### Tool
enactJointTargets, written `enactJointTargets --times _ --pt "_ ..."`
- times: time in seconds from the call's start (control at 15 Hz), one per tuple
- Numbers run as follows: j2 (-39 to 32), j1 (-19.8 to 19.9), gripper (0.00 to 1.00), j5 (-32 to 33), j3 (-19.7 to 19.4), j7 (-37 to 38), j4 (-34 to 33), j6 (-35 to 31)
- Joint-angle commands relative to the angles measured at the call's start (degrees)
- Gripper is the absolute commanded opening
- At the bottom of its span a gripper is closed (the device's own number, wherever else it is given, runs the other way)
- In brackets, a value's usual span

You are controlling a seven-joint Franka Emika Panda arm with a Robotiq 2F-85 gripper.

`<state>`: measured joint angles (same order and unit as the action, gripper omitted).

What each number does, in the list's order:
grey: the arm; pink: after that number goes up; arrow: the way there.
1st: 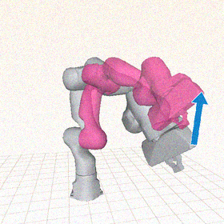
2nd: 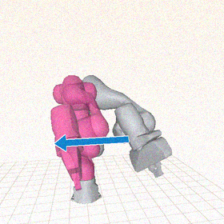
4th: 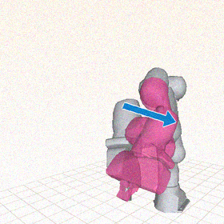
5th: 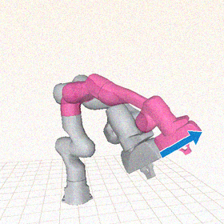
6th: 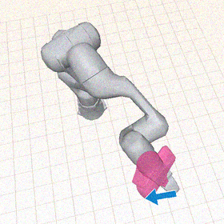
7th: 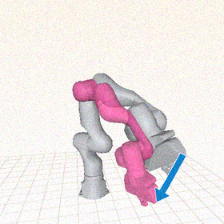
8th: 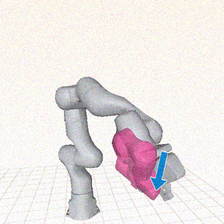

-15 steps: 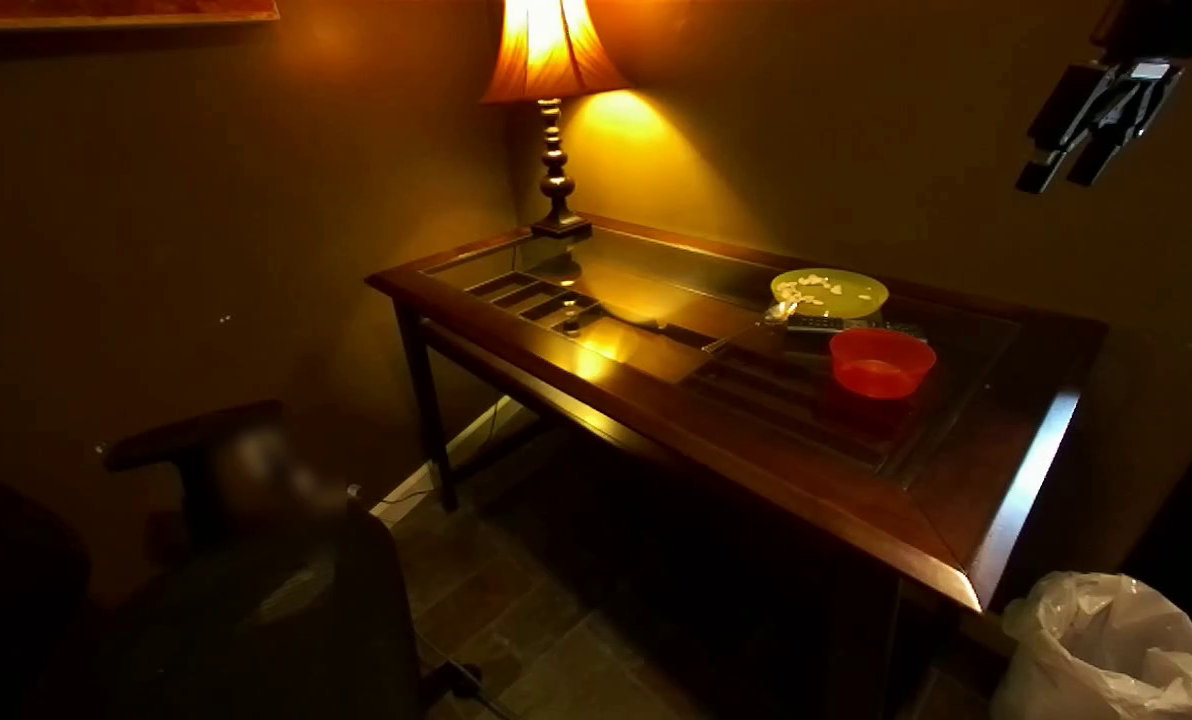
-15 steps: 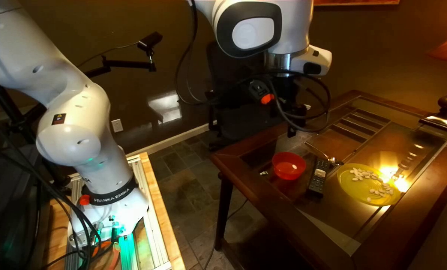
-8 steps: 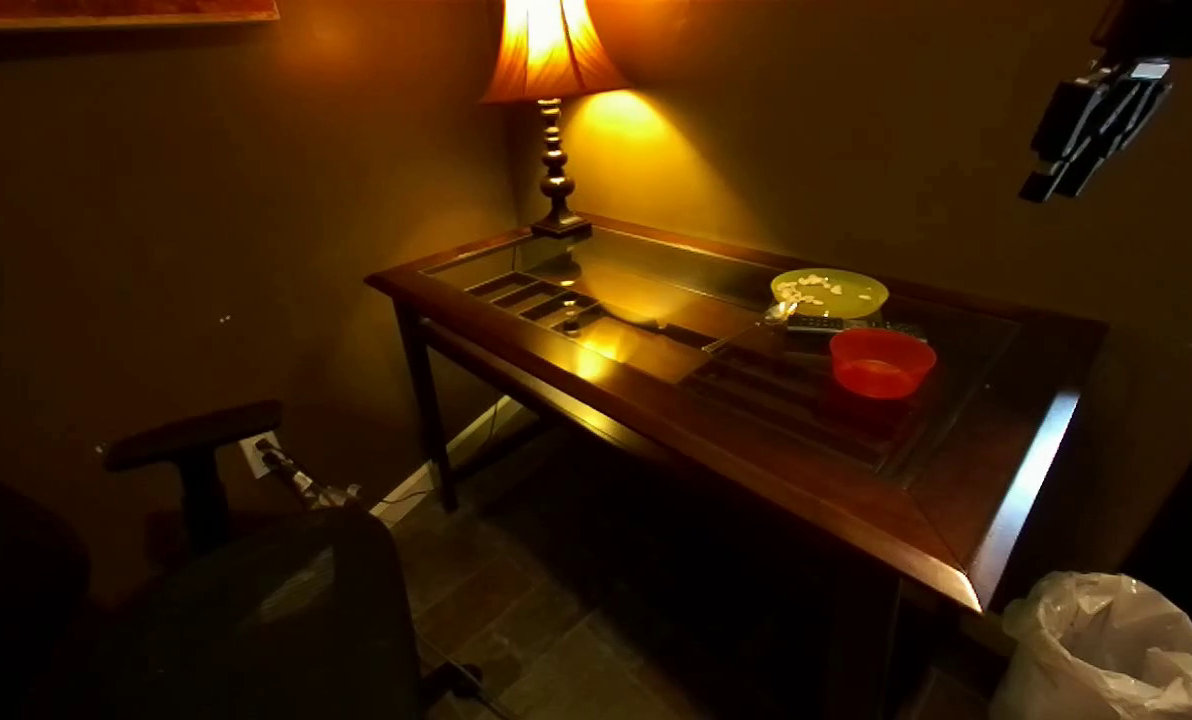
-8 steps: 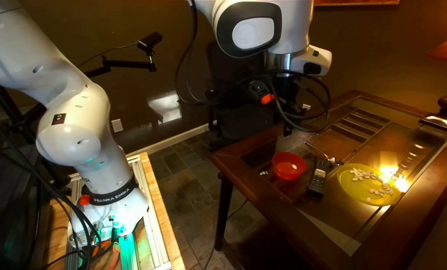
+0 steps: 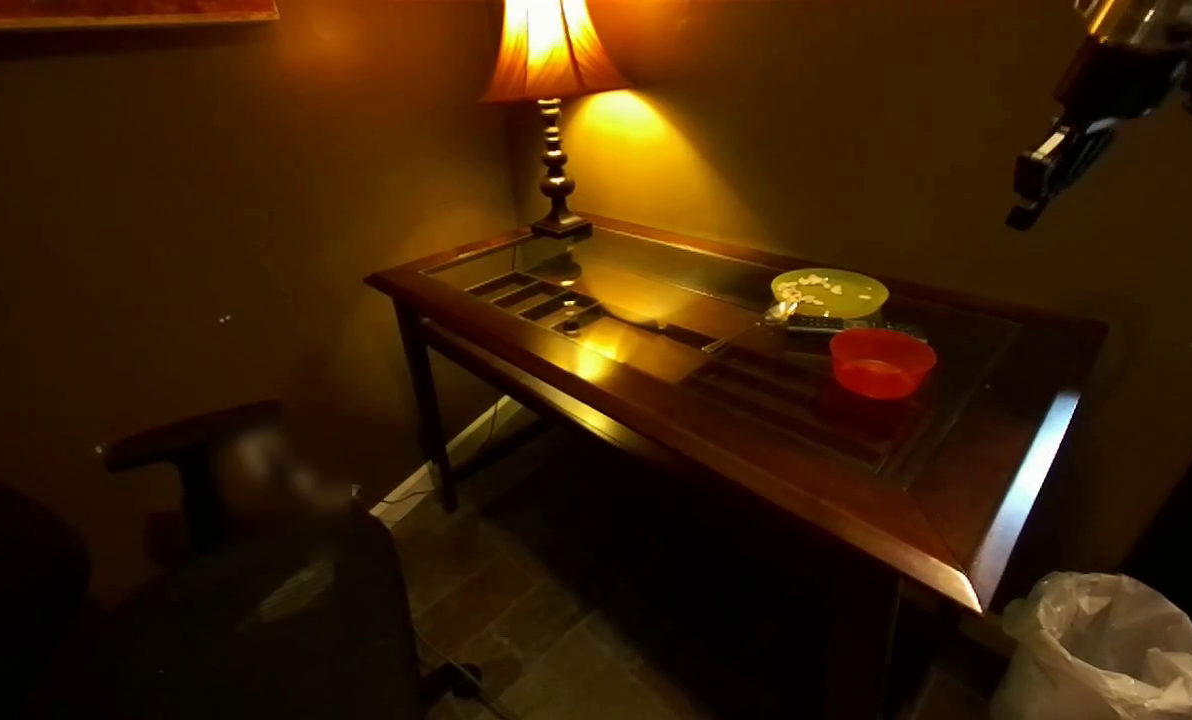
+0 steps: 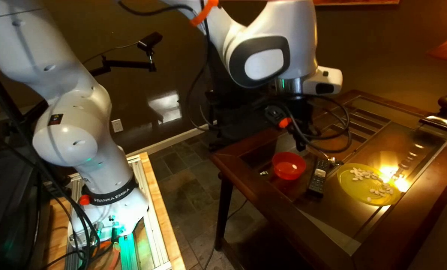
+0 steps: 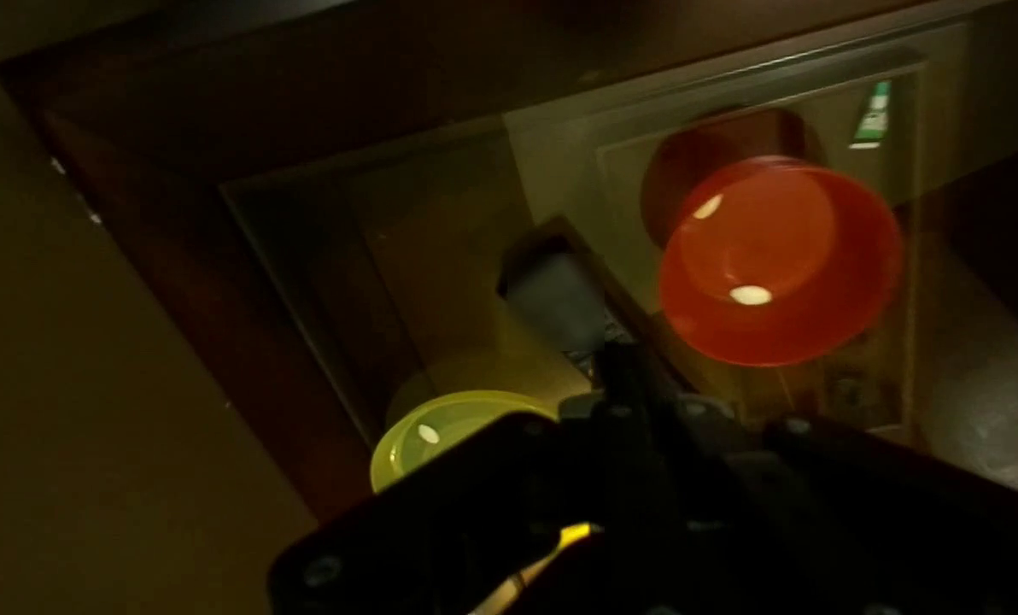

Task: Press a button on the remote control.

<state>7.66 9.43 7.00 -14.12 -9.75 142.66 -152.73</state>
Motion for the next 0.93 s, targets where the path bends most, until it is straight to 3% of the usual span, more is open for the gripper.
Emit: enactJointTargets --times 0.0,0.13,0.2,0.4,0.87 --pt "-15.1 3.7 0.0 9.3 0.4 6.6 -4.3 -11.8" --pt "-19.5 2.9 0.0 12.7 -1.5 10.0 -6.5 -13.4" --pt "-14.3 3.0 0.01 8.6 -0.7 5.6 -2.5 -11.8" --pt "-19.4 2.6 0.01 9.8 -1.7 7.3 -5.4 -13.3" --pt "-19.8 2.8 0.0 9.2 -0.9 5.9 -6.4 -12.7"
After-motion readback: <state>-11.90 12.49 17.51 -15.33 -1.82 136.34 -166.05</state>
